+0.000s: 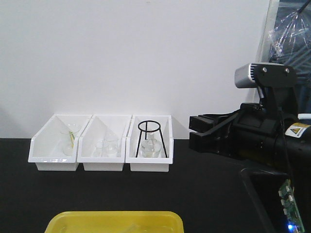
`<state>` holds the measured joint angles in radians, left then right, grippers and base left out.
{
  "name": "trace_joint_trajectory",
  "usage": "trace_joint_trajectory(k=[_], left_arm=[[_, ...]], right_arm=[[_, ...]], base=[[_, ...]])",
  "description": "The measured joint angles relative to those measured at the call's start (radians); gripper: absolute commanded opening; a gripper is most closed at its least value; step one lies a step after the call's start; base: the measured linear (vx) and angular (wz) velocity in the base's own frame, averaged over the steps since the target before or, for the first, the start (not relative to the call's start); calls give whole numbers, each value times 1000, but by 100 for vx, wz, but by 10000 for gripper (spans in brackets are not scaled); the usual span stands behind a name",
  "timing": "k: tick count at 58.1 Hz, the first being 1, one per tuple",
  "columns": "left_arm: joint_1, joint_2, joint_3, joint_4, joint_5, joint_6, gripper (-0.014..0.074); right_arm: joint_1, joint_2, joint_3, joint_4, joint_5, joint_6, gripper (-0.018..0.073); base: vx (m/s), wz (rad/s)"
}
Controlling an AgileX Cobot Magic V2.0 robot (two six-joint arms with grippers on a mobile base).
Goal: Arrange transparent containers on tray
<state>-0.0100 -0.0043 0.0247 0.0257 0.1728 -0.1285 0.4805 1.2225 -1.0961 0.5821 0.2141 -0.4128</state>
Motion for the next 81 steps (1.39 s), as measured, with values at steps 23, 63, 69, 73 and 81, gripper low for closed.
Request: trace_joint_trajectory(k=[23, 63, 69, 73, 81], left_arm=[[11, -7, 3, 1, -7, -1, -8], [11, -7, 3, 0, -7, -1, -8], [11, -7, 3, 0, -7, -1, -8], [11, -7, 3, 0, -7, -1, -8], [11, -7, 3, 0, -7, -1, -8]], right_arm=[[0, 0, 0, 2, 0, 0, 72], [0, 0, 1, 2, -1, 0, 72], [0, 0, 1, 2, -5, 0, 72], [0, -6, 1, -10, -5, 0, 72], [0, -64, 4, -62, 19, 10, 34]], base=[[0, 0], [0, 0], [0, 0], [0, 0], [0, 0]])
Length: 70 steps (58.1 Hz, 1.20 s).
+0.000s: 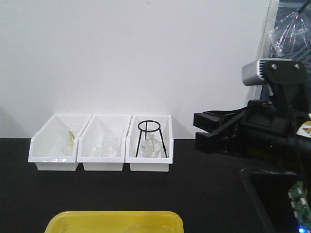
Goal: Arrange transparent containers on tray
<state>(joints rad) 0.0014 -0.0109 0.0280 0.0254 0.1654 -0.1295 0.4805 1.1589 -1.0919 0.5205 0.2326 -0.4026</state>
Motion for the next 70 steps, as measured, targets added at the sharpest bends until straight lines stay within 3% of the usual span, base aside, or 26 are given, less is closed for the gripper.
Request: trace_joint_trajectory(k=[7, 11, 21, 30, 42, 54, 70], left_arm=[[0, 0, 0, 0, 0, 0, -8], [0, 0, 0, 0, 0, 0, -8], [0, 0, 0, 0, 0, 0, -8], [0, 0, 0, 0, 0, 0, -8], [0, 0, 0, 0, 0, 0, -8], [0, 0, 0, 0, 0, 0, -8], [0, 0, 1, 0, 1, 0, -8]], right_arm=[[-9, -87, 7, -131, 43, 91, -14], [-36, -157, 58, -244, 44, 208, -13], [-181, -387, 319, -464, -12, 487, -13], [-322, -618, 574, -630, -34, 553, -13], [-416, -906, 860, -674, -45, 563, -13], [-423, -1134, 1086, -677, -47, 563, -13], [-393, -1170, 1122, -709, -20, 563, -13]], base=[[0, 0], [0, 0], [0, 0], [0, 0], [0, 0], [0, 0], [0, 0]])
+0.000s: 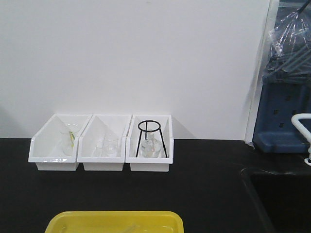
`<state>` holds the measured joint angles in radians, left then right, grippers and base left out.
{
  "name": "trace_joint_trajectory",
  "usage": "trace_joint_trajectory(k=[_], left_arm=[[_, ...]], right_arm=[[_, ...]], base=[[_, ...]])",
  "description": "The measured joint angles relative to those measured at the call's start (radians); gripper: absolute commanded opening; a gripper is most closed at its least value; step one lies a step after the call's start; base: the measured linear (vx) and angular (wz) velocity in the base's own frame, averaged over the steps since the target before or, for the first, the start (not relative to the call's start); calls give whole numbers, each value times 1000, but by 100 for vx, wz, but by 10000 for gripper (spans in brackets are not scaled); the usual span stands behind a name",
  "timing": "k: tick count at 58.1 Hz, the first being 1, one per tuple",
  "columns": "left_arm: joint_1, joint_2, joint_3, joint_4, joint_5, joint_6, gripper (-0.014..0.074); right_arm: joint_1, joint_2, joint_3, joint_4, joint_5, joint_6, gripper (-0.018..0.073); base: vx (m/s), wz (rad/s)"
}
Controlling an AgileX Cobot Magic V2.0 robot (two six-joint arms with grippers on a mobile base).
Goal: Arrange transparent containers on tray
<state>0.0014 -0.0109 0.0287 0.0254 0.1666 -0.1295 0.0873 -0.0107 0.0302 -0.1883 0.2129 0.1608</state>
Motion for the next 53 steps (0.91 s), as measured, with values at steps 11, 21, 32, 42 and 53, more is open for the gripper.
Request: trace_joint_trajectory(k=[11, 21, 32, 42, 53], left_arm=[[0, 0, 0, 0, 0, 0, -8], [0, 0, 0, 0, 0, 0, -8], [0, 0, 0, 0, 0, 0, -8], [0, 0, 0, 0, 0, 0, -8], [0, 0, 0, 0, 0, 0, -8]], right_arm=[[5, 0, 0, -12, 2, 0, -13], [5, 0, 0, -13, 2, 0, -13], [5, 0, 0, -13, 2, 0, -13], [5, 0, 0, -13, 2, 0, -13], [5, 0, 0, -13, 2, 0, -13]], base=[[0, 0], [0, 0], [0, 0], [0, 0], [0, 0]])
